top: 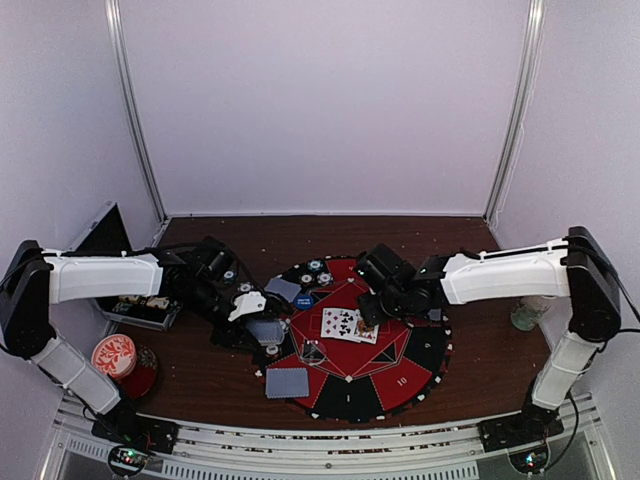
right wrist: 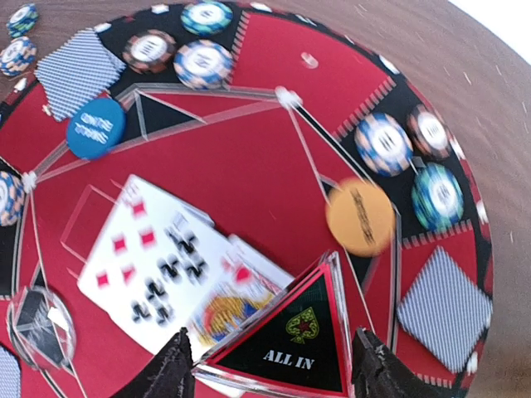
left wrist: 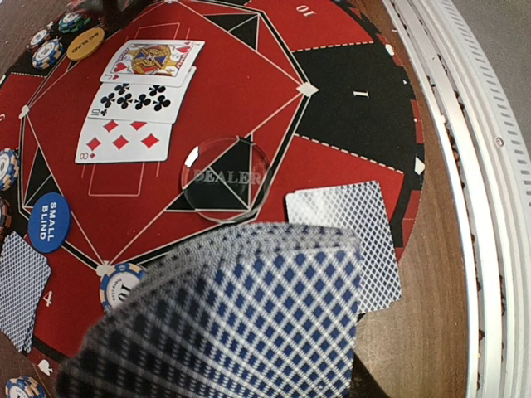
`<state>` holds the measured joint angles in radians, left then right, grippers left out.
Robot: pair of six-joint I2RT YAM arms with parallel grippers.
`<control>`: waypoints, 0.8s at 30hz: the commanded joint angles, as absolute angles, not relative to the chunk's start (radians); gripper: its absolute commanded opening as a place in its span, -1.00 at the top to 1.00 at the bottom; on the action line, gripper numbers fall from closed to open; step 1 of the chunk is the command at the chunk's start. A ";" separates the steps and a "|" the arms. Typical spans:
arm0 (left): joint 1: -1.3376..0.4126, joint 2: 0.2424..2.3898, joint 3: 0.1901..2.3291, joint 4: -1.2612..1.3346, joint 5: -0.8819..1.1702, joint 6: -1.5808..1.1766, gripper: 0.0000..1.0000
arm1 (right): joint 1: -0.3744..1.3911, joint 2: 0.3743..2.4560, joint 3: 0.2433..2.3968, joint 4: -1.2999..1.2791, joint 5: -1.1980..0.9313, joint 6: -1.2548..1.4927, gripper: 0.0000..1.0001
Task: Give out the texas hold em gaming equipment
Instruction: Move the all-in button to the small blind area.
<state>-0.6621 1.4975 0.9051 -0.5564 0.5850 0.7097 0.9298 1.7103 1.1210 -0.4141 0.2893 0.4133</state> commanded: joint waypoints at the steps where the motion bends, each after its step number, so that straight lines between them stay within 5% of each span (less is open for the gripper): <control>1: -0.666 1.477 0.907 -0.556 0.611 0.722 0.22 | 0.932 1.842 1.299 -0.428 0.303 0.199 0.02; 12: -0.666 1.470 0.906 -0.555 0.612 0.723 0.22 | 0.908 2.098 1.634 -0.518 0.228 -0.112 0.03; 24: -0.666 1.486 0.908 -0.555 0.606 0.726 0.22 | 0.862 2.179 1.695 -0.483 0.131 -0.312 0.03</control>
